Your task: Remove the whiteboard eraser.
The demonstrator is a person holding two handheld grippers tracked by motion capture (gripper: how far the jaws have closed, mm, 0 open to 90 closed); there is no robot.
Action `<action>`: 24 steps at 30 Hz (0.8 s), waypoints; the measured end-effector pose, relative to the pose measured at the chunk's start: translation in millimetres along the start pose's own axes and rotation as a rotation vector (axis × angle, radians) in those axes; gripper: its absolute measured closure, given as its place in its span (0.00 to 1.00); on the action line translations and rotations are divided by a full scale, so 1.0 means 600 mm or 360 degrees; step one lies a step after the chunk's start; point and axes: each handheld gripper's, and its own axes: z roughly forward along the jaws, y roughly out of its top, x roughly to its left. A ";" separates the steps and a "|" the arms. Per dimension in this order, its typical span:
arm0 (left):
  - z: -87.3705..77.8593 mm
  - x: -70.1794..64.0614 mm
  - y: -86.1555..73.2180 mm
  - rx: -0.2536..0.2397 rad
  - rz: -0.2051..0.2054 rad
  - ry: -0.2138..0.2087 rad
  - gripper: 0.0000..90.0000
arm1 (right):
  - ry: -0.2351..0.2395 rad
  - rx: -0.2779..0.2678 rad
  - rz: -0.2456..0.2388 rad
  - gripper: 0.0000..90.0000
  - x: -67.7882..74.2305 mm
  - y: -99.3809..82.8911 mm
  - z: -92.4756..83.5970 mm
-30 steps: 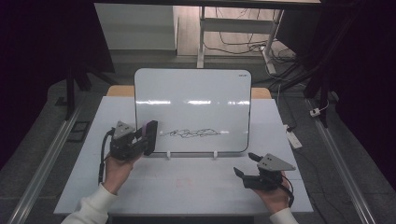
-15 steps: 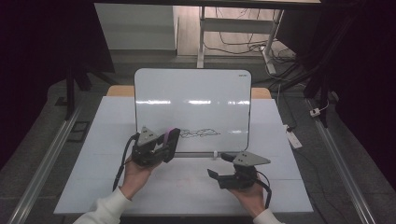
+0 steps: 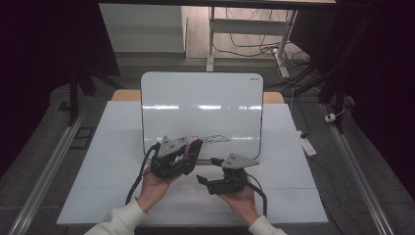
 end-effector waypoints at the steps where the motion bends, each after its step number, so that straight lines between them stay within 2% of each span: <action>1: 0.001 -0.003 0.000 -0.0003 0.0004 -0.0004 0.71 | 0.0000 0.0000 0.0000 0.21 0.000 0.000 0.000; 5: 0.002 -0.011 0.001 -0.0012 0.0015 -0.0023 0.71 | -0.0004 0.0003 0.0017 0.20 0.007 0.002 0.010; 7: 0.003 -0.015 0.002 -0.0018 0.0018 -0.0029 0.71 | -0.0032 0.0001 0.0031 0.19 0.010 0.003 0.015; 10: 0.004 -0.020 0.002 -0.0021 0.0018 -0.0039 0.71 | -0.0021 -0.0014 0.0080 0.18 0.011 0.006 0.021; 14: 0.004 -0.027 0.002 -0.0032 0.0028 -0.0060 0.71 | -0.0031 -0.0015 0.0101 0.19 0.015 0.008 0.029; 17: 0.003 -0.032 0.003 -0.0043 0.0031 -0.0069 0.71 | -0.0017 -0.0023 0.0130 0.23 0.014 0.009 0.030; 20: 0.002 -0.034 0.003 -0.0047 0.0034 -0.0071 0.71 | -0.0013 -0.0041 0.0135 0.34 0.012 0.009 0.028; 24: -0.001 -0.033 0.003 -0.0057 0.0030 -0.0076 0.70 | -0.0001 -0.0054 0.0151 0.40 0.010 0.010 0.025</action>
